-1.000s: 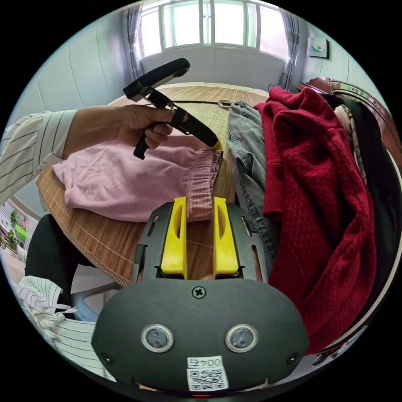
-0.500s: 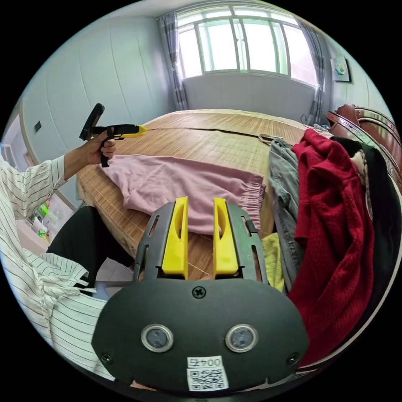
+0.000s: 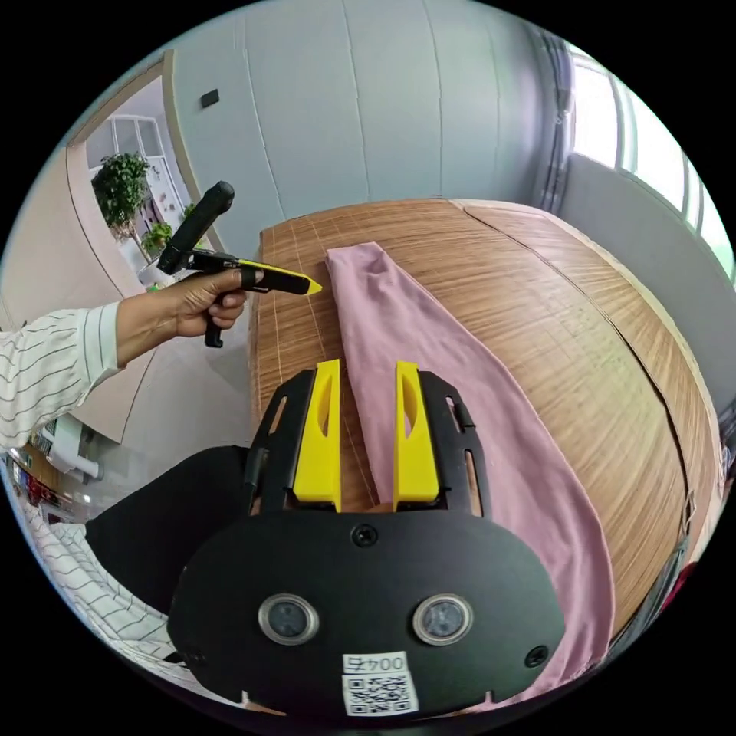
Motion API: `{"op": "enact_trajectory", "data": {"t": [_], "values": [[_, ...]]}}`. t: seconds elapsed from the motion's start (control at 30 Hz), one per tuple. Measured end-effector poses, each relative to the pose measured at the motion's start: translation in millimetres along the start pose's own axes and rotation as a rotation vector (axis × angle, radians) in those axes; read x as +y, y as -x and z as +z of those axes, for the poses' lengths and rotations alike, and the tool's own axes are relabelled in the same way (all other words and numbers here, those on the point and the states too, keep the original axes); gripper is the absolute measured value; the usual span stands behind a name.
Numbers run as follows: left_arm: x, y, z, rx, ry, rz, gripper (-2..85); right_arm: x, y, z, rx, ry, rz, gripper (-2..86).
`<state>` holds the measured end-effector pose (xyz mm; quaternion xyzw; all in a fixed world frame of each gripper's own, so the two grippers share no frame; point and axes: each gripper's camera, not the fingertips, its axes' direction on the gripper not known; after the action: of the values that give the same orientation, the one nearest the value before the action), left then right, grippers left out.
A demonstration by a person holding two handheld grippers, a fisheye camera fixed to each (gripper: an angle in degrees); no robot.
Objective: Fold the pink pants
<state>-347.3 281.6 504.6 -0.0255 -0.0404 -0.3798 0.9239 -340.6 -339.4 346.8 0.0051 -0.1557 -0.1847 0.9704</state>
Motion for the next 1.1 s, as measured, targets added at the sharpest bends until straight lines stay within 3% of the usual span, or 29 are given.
{"op": "enact_trajectory", "data": {"t": [0.37, 0.63, 0.8, 1.1], "values": [[80.6, 95.5, 115.9, 0.182, 0.076, -0.133, 8.2, -124.2, 27.9, 120.2, 0.083, 0.178, -0.211, 11.7], [122.3, 127.6, 201.8, 0.267, 0.121, -0.204, 10.9, -159.9, -13.0, 129.8, 0.009, 0.219, -0.066, 4.8], [138.8, 148.9, 250.8, 0.378, 0.113, -0.278, 13.8, -160.5, -63.5, 122.0, -0.215, 0.146, 0.171, 4.3], [154.4, 193.0, 339.6, 0.531, 0.036, -0.471, 16.3, -156.1, -67.0, 118.7, -0.2, 0.127, 0.146, 4.5]]}}
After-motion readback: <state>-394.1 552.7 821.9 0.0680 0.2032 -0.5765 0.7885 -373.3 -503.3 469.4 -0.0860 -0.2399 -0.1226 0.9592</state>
